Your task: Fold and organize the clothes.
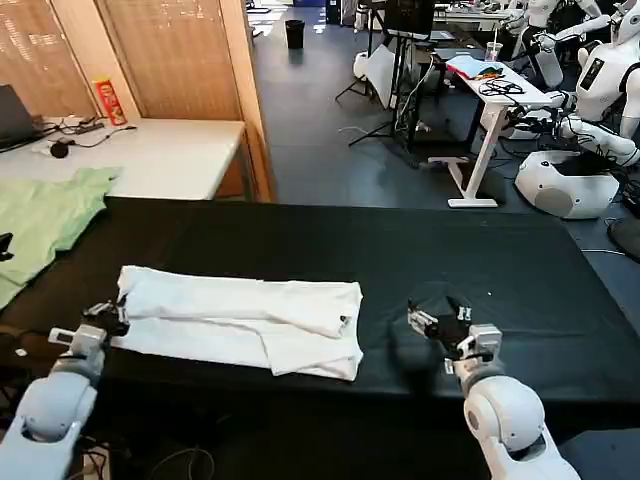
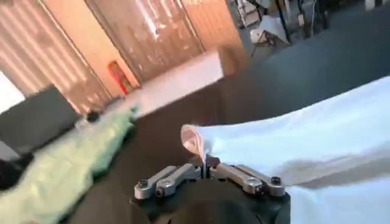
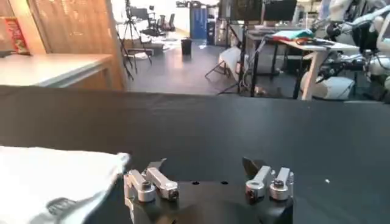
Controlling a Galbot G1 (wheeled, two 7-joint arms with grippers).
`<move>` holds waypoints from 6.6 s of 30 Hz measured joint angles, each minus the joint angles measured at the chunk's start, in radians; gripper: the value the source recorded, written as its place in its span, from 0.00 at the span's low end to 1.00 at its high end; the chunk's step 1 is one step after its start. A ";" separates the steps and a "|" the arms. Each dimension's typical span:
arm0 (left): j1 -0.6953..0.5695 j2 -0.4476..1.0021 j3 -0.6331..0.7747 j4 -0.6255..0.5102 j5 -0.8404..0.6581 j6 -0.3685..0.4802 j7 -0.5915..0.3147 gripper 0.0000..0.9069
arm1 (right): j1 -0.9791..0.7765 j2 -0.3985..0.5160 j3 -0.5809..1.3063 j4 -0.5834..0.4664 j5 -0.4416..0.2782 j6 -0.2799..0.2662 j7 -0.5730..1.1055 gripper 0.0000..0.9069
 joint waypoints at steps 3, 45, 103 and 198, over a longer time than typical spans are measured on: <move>0.012 -0.041 0.035 -0.065 -0.042 0.044 -0.022 0.00 | -0.013 0.000 0.005 0.000 -0.016 0.010 0.000 0.97; -0.107 -0.423 0.576 -0.241 -0.245 0.160 -0.121 0.97 | -0.069 0.035 0.027 -0.010 -0.071 0.038 -0.032 0.97; 0.018 -0.321 0.294 -0.239 -0.131 0.008 -0.082 0.97 | 0.161 0.100 -0.241 -0.222 -0.043 0.095 -0.082 0.24; 0.000 -0.052 0.179 -0.397 -0.301 0.129 -0.179 0.00 | -0.066 0.098 -0.121 0.050 -0.092 0.116 -0.043 0.97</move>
